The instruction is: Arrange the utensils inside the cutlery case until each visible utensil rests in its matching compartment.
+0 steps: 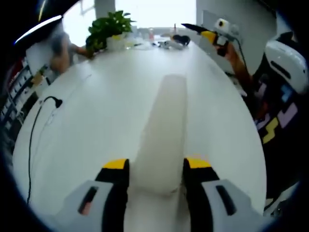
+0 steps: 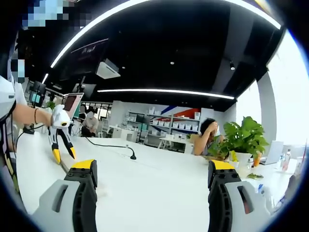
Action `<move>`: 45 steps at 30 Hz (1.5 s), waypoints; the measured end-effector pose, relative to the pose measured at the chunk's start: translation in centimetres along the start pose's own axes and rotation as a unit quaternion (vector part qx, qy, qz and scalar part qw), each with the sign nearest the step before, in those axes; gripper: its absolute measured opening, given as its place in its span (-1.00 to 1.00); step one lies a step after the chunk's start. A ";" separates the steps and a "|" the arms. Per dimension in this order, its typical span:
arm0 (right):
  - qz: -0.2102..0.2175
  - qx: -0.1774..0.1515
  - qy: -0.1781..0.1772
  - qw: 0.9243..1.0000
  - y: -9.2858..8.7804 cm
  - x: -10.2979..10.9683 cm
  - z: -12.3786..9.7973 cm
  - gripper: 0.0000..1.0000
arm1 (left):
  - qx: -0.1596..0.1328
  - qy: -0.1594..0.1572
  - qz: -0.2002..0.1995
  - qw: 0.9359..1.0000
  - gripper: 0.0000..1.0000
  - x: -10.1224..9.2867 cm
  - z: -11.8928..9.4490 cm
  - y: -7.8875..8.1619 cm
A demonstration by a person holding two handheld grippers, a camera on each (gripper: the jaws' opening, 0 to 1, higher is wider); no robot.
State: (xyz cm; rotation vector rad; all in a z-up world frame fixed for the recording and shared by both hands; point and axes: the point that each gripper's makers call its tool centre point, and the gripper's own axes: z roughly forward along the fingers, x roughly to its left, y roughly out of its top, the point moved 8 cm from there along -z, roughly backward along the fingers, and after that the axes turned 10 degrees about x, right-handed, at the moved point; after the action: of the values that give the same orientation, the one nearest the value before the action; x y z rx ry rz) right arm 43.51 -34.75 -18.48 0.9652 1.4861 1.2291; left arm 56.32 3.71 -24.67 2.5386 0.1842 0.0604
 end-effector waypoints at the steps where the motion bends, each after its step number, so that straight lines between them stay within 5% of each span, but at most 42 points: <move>1: 0.001 0.002 0.001 1.000 -0.1 0.0 0.1 0.98 | -0.006 0.002 -0.004 1.000 -0.04 -0.1 -0.5 -0.1; 4: 0.003 0.007 0.003 1.000 -0.2 0.1 0.1 0.98 | -0.035 0.051 -0.016 0.998 0.09 -0.2 -2.4 -0.2; 7: 0.003 0.006 -0.001 1.000 0.0 0.1 0.0 0.98 | -0.109 0.096 -0.055 0.988 0.18 -0.7 -4.7 -0.4; 9: 0.002 0.006 0.000 1.000 0.1 0.1 -0.1 0.98 | -0.178 0.146 -0.082 0.970 0.27 -1.0 -6.8 -0.7; 13: 0.005 0.007 0.001 1.000 0.2 0.3 -0.1 0.98 | -0.251 0.211 -0.121 0.937 0.55 -2.0 -9.4 -1.6; 16: 0.010 0.004 0.001 1.000 0.3 0.4 -0.2 0.98 | -0.261 0.253 -0.140 0.921 0.71 -3.1 -10.8 -2.7; 20: 0.013 0.006 -0.003 1.000 0.3 0.4 -0.4 0.98 | -0.287 0.306 -0.172 0.891 1.00 -4.4 -12.4 -4.2; 32: 0.011 0.012 -0.041 0.999 0.7 0.0 -2.2 0.98 | -0.302 0.430 -0.209 0.825 1.00 -7.1 -15.1 -7.7; 41: 0.029 0.020 -0.072 0.997 0.7 -0.4 -3.1 0.98 | -0.281 0.486 -0.244 0.791 1.00 -8.0 -15.2 -9.8; 45: 0.037 0.025 -0.068 0.997 0.5 -0.2 -3.1 0.98 | -0.283 0.486 -0.244 0.790 1.00 -8.2 -15.0 -10.0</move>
State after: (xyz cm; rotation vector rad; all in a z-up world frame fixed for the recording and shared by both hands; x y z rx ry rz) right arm 40.56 -35.54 -17.76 1.1244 1.3910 1.1599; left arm 45.72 19.08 -17.93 1.5701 1.0364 1.0502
